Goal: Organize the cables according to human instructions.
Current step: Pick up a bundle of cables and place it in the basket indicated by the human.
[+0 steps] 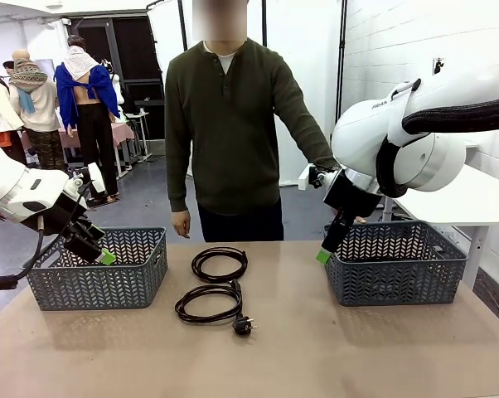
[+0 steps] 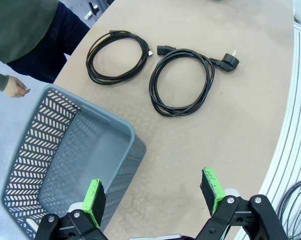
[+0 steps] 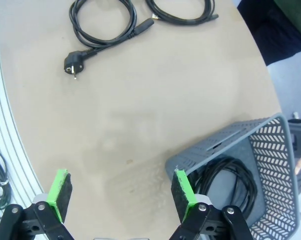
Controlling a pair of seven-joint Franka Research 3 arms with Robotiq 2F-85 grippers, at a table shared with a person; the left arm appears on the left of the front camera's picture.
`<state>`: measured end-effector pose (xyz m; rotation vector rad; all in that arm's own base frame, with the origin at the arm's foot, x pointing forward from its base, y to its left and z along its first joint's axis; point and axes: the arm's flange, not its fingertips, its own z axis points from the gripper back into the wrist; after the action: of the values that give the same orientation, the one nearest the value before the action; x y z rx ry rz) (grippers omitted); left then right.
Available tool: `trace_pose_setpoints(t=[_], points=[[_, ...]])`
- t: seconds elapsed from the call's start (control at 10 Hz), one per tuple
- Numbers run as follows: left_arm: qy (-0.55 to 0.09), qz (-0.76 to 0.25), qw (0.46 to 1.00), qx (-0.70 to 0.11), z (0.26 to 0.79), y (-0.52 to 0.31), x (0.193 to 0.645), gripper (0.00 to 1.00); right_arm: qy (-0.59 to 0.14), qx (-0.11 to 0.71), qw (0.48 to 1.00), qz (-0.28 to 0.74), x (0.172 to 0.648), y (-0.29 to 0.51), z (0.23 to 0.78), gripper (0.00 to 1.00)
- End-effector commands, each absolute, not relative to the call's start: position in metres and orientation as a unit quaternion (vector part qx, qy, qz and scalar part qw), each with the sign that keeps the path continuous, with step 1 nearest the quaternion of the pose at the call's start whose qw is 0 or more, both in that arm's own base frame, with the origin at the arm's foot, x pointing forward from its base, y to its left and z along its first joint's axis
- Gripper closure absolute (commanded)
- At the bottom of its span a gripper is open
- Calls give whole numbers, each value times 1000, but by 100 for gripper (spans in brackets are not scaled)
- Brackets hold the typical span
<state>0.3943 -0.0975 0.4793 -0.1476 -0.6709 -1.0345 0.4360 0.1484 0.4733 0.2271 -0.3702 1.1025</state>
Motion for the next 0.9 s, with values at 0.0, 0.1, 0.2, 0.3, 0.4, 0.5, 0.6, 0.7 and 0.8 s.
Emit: trace_pose_setpoints(t=[0.0, 0.1, 0.2, 0.3, 0.4, 0.5, 0.6, 0.7, 0.8], points=[[-315, -483, 814, -75, 476, -95, 392, 0, -176, 105, 831, 518, 436, 148, 473, 0], [-315, -483, 814, -75, 476, -95, 392, 0, -176, 105, 831, 518, 436, 148, 473, 0], [-315, -483, 814, -75, 476, -95, 392, 0, -176, 105, 831, 518, 436, 148, 473, 0], [-315, -483, 814, -75, 476, -95, 392, 0, -176, 105, 831, 518, 436, 148, 473, 0], [-315, -483, 814, -75, 476, -95, 392, 0, -176, 105, 831, 518, 436, 148, 473, 0], [-315, -483, 814, -75, 476, -95, 392, 0, -176, 105, 831, 518, 436, 148, 473, 0], [-315, -483, 814, -75, 476, -95, 392, 0, -174, 107, 830, 520, 436, 148, 473, 0], [-315, -483, 814, -75, 476, -95, 392, 0, -167, 108, 836, 511, 439, 160, 475, 0], [-315, -483, 814, -75, 476, -95, 392, 0, -163, 110, 846, 496, 441, 174, 477, 0]])
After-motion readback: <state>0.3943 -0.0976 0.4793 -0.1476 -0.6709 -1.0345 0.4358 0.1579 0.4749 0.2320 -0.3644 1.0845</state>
